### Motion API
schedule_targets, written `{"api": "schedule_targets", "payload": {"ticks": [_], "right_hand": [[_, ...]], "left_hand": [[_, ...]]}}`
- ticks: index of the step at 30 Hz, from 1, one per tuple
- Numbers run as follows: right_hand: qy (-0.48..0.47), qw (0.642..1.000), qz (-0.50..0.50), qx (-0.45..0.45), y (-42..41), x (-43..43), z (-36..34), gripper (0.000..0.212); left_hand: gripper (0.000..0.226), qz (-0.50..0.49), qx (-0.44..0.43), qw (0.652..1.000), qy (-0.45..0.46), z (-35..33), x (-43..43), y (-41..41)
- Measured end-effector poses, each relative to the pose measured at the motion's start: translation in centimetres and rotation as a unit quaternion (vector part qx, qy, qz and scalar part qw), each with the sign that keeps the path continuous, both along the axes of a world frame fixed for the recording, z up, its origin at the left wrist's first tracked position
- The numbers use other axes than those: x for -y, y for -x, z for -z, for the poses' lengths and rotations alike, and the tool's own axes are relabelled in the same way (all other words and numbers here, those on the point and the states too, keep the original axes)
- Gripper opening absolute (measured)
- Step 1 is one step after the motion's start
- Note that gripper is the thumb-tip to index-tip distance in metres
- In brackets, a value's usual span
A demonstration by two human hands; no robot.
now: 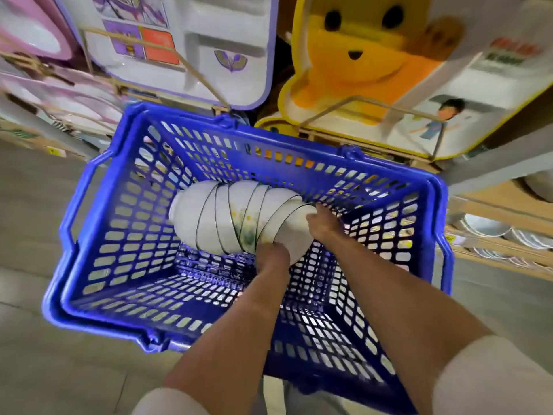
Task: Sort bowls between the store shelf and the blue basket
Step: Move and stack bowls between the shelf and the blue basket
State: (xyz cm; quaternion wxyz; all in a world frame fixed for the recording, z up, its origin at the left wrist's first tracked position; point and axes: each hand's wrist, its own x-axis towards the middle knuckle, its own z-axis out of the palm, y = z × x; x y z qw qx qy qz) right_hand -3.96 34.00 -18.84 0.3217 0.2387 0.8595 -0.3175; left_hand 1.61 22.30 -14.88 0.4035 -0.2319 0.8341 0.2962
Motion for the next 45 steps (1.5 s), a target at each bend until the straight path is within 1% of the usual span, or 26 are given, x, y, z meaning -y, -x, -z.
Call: {"api": "schedule_targets", "payload": {"ticks": [1,2,3,4,5,6,8,9,11,13,14,16,19,20,22,26,29,32,33,35,37,39,41,43,45], "right_hand": [[-0.013,1.000,-0.003,-0.006,0.0,0.0,0.4,0.047],[-0.020,1.000,-0.010,-0.014,0.0,-0.1,0.6,0.046],[-0.021,0.999,-0.014,-0.019,-0.3,-0.4,0.8,0.045],[-0.021,0.999,-0.024,-0.021,-0.5,-0.5,0.8,0.043],[-0.021,0.999,-0.036,-0.021,-0.8,-0.6,1.0,0.043],[-0.024,0.999,-0.041,-0.019,-1.0,-0.8,0.8,0.042],[-0.030,0.999,-0.032,-0.014,-1.4,-1.3,-0.3,0.042],[-0.030,0.999,-0.027,-0.009,-1.5,-1.5,-1.0,0.041],[-0.035,0.999,-0.039,0.002,-2.0,-1.7,-2.7,0.041],[-0.051,0.997,-0.058,0.004,-2.4,-2.0,-4.7,0.041],[-0.062,0.996,-0.067,0.005,-2.6,-2.1,-5.7,0.042],[-0.077,0.994,-0.080,0.010,-3.1,-2.5,-8.0,0.043],[-0.062,0.995,-0.080,0.006,-3.9,-3.2,-11.4,0.041],[-0.053,0.995,-0.083,0.005,-4.2,-3.5,-12.6,0.039],[-0.031,0.996,-0.087,0.007,-4.6,-4.0,-15.0,0.037],[0.055,0.997,-0.060,0.009,-4.8,-5.2,-19.9,0.032],[0.099,0.994,-0.037,0.011,-5.0,-5.9,-23.9,0.023],[0.091,0.995,-0.035,-0.020,-5.0,-5.9,-27.4,0.028],[0.090,0.995,-0.027,-0.036,-5.0,-5.8,-28.7,0.033],[0.084,0.993,-0.016,-0.081,-5.1,-5.2,-31.4,0.038],[0.054,0.992,-0.033,-0.113,-5.4,-4.6,-34.4,0.035],[0.056,0.987,-0.027,-0.150,-5.7,-3.8,-37.1,0.029],[0.066,0.981,-0.015,-0.183,-6.2,-3.0,-39.5,0.034],[0.077,0.971,0.032,-0.225,-7.0,-2.0,-41.3,0.038],[0.124,0.942,0.120,-0.289,-8.0,-1.0,-42.4,0.036]], "left_hand": [[0.031,0.020,-0.001,1.000,0.009,0.5,-0.1,0.1],[0.030,-0.007,0.004,1.000,0.027,0.5,-0.2,-0.3],[0.030,-0.094,0.026,0.995,0.011,1.0,-0.3,-0.7],[0.032,-0.125,0.043,0.991,-0.004,0.8,-0.2,-0.8],[0.034,-0.118,0.040,0.992,0.001,1.3,0.1,-0.9],[0.035,-0.087,0.047,0.995,0.013,1.3,0.3,-0.9],[0.033,-0.049,0.049,0.997,0.019,0.4,0.5,-0.8],[0.033,-0.053,0.038,0.998,0.002,0.1,0.5,-1.0],[0.035,-0.073,0.042,0.996,-0.040,-1.1,0.6,-1.3],[0.038,-0.148,0.020,0.986,-0.075,-2.5,0.8,-1.5],[0.038,-0.168,0.018,0.981,-0.091,-3.6,0.8,-1.4],[0.036,-0.158,-0.011,0.983,-0.091,-5.6,1.0,-1.5],[0.033,-0.141,-0.062,0.984,-0.095,-8.9,1.2,-1.4],[0.035,-0.133,-0.082,0.982,-0.104,-10.1,1.2,-1.3],[0.046,-0.118,-0.113,0.976,-0.145,-12.6,1.3,-1.2],[0.065,-0.094,-0.173,0.953,-0.230,-17.4,2.1,-0.7],[0.063,-0.088,-0.195,0.933,-0.291,-20.4,2.7,-0.6],[0.057,-0.100,-0.229,0.906,-0.341,-23.3,3.0,-0.7],[0.054,-0.104,-0.241,0.894,-0.362,-24.3,3.2,-0.7],[0.066,-0.106,-0.264,0.869,-0.406,-26.3,3.9,-0.5],[0.072,-0.115,-0.271,0.841,-0.454,-28.0,4.5,-0.1],[0.072,-0.124,-0.287,0.812,-0.493,-29.8,5.0,0.1],[0.067,-0.143,-0.312,0.788,-0.512,-31.6,5.6,0.3],[0.061,-0.162,-0.320,0.768,-0.531,-33.4,6.0,0.6],[0.061,-0.182,-0.310,0.752,-0.553,-35.2,6.4,0.9]]}}
